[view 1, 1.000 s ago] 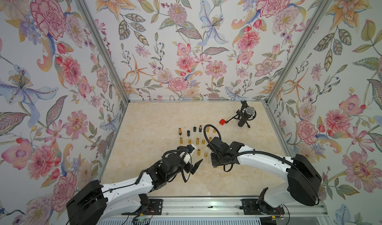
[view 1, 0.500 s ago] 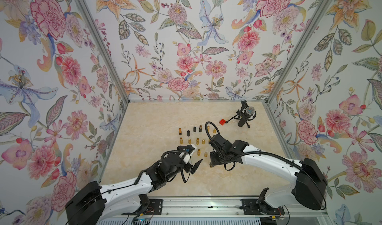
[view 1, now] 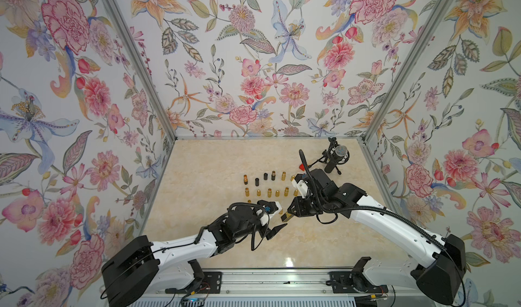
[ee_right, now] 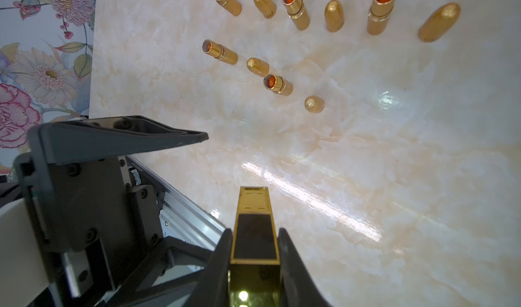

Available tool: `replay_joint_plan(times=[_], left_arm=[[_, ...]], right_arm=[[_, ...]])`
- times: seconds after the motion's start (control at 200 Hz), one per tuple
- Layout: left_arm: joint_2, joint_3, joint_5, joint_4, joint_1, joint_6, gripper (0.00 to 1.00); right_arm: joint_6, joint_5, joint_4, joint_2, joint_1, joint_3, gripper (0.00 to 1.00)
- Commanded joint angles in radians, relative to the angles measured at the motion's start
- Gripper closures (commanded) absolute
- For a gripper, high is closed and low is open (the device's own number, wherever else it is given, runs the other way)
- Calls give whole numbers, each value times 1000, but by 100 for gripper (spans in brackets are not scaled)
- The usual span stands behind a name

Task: Open the lipstick cap
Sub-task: Open the cover of the lipstick.

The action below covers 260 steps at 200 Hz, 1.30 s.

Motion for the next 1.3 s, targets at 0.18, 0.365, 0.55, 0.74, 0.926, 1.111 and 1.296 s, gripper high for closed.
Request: replay_joint_plan(times=[0.18,0.365,0.55,0.74,0.926,1.111,1.296], left_arm=[[116,77,55,36,-14,39,34],[130,65,40,63,-14,30,44],[130,47,14,88,-14,20,55],[130,45,-2,84,-15,23,64],[122,37,-44,83,-14,13,72],[82,14,-80,77,-14,-8,74],[45,-10,-127,38,-14,-25,78]], right_arm=[[-20,-94,-30,-37,-18,34,75],[-21,-87,-30,-40,-24,35,75],[-24,-89,-30,-35,-32,36,75],[-22,-92,-28,-29,-37,37,75],[-18,-95,-28,-35,-45,40,75],[-1,-100,-28,-53,-73,39,75],[13,-118,-30,-79,-108,42,75]])
